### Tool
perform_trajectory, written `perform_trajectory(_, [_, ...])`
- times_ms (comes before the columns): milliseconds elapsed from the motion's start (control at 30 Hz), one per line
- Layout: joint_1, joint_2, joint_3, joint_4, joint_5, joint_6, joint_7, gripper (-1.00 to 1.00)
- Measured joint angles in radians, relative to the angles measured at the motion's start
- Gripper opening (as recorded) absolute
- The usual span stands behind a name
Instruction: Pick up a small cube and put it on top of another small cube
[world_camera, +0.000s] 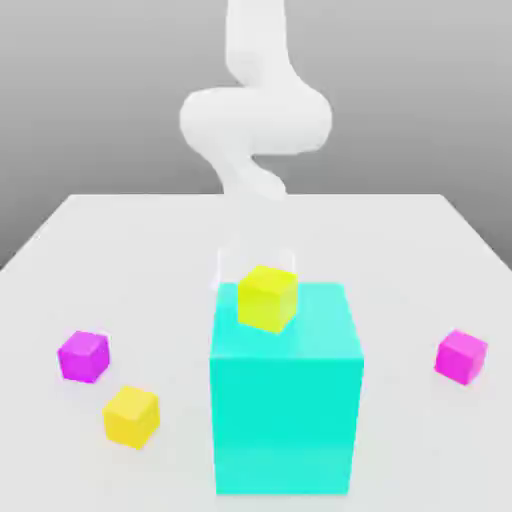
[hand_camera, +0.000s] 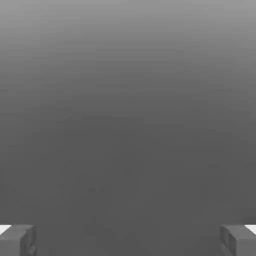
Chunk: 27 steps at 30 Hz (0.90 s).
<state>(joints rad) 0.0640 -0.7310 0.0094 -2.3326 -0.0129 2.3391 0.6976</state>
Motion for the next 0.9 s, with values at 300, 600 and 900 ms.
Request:
perform_trajectory(300, [0.223,0.255,0.037,-0.119,-0.031,0.144,-0.389,0.0])
perform_trajectory(600, [0.419,0.504,0.093,-0.236,-0.037,0.285,-0.787,0.0])
perform_trajectory(900, [0.612,0.752,0.183,-0.354,-0.039,0.426,-1.189,0.0])
